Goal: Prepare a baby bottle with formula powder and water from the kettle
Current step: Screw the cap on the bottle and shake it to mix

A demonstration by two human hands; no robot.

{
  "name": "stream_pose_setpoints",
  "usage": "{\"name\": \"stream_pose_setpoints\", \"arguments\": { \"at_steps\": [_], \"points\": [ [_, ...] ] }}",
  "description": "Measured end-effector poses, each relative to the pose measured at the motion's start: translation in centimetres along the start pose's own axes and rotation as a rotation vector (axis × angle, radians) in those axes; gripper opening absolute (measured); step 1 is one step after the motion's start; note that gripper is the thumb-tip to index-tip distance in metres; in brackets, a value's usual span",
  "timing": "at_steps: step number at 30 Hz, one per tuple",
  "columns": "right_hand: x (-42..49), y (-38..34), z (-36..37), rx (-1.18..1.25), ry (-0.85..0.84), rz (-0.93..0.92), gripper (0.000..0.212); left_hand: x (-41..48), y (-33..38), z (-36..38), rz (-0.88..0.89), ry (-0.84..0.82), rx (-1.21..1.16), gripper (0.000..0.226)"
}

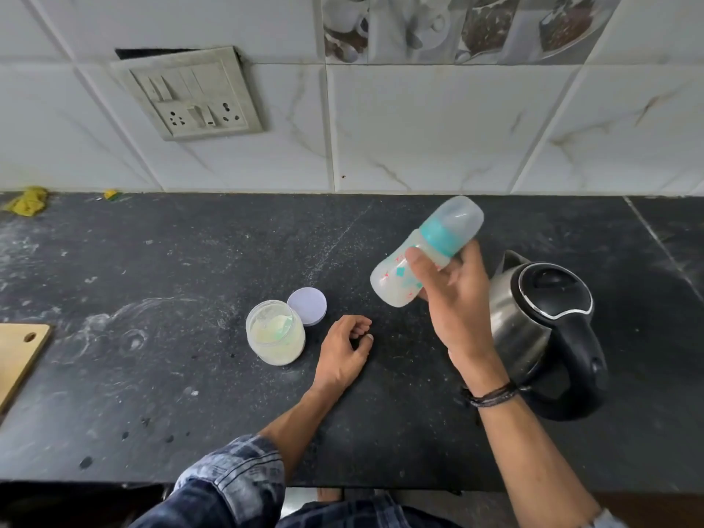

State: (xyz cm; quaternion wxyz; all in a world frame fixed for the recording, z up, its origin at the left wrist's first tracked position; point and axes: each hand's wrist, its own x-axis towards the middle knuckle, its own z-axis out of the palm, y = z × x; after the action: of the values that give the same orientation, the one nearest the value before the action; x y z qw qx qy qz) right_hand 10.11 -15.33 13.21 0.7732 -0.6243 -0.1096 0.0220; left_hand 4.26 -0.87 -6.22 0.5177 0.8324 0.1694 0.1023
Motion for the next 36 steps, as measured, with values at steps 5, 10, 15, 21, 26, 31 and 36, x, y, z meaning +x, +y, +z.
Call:
{"name": "stream_pose_setpoints", "arguments": {
  "at_steps": [5,10,15,21,26,31,36],
  "points": [
    [0.2,-0.6,0.3,0.17,0.23,-0.118,0.076,0.3,-0.1,-0.1,0.016,0.012,-0.015,0.023],
    [-0.4,0.5,0.3,0.033,0.081,-0.022,0.043,0.0,-0.7,-0.2,0.017,-0.012,0.014,0.023],
    [0.3,-0.4,0.6,0.07,0.076,-0.028,0.055,0.3,-0.3,-0.1,0.018,-0.009,0.011,0.022],
    [0.5,-0.8,0.3,0.148,0.215,-0.154,0.07,0.5,-0.2,0.0,0.031,0.003,0.011,0.022],
    [0.5,0.0,0.4,0.047,0.001,-0.031,0.042,0.2,-0.5,-0.1,0.025,-0.011,0.029,0.024],
    [0.5,-0.5,0.6,0.084,0.034,-0.006,0.05,0.4,-0.2,0.0,0.016,-0.001,0.01,0.024],
    [-0.5,-0.5,0.2,0.069,0.095,-0.102,0.049,0.1,-0.4,-0.2,0.024,-0.016,0.023,0.023]
  ]
}}
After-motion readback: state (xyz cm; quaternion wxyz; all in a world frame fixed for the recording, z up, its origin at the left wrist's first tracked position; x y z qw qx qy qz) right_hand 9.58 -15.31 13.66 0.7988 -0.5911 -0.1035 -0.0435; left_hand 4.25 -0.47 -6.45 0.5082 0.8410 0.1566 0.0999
